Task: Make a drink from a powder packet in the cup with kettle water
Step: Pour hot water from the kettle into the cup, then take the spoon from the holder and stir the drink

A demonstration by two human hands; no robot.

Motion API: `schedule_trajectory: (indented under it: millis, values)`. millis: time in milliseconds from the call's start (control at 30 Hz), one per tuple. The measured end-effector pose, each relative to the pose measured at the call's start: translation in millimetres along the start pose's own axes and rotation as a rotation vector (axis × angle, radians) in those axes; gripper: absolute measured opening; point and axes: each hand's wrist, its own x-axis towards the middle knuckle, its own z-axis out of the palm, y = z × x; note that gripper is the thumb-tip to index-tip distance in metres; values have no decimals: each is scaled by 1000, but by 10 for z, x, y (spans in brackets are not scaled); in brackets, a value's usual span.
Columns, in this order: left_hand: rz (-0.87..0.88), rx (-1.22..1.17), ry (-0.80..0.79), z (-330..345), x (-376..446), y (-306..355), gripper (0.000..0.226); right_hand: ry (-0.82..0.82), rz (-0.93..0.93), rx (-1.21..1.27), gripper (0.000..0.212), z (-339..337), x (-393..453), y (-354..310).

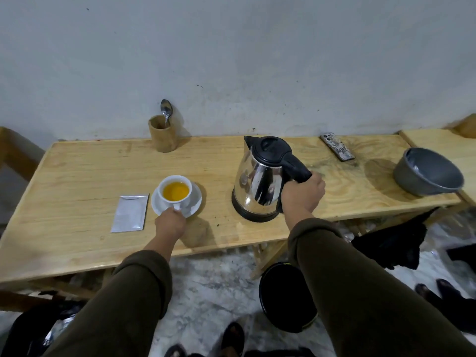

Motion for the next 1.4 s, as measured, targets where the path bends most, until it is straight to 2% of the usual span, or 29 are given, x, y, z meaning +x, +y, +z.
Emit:
schedule_trajectory:
  millis: [233,333,400,500,600,733,800,1100,1233,1400]
  values:
    - [104,104,-57,-172,-48,-43,39,61,-66,-64,56,76,-412,-195]
    - [120,31,-75,-228,-33,-109,40,86,-132,-87,52,150,-623,-319]
    - [60,-105,-92,-283,-30,-142,40,66,-214,-90,49,239,-754,-399]
    - [-16,-273,-115,-347,-49,-166,51,-50,-313,-100,42,413,-928,-530]
    - [-9,-358,-114,-393,-62,-156,58,-217,-345,-139,35,638,-1023,-689]
    - [0,-292,-98,-387,32,-199,49,-477,-346,-221,28,1022,-977,-900]
    - [-4,-236,-77,-401,110,-232,43,-552,-351,-239,26,1248,-890,-1008]
    - [-66,-111,-135,-479,531,-336,40,-775,-490,-339,27,2286,-387,-1653]
    - [-69,-195,-234,-492,600,-346,41,-848,-395,-270,35,2742,-187,-1840]
    - [-105,-337,-293,-477,578,-394,68,-845,-226,-48,57,3082,-24,-1827]
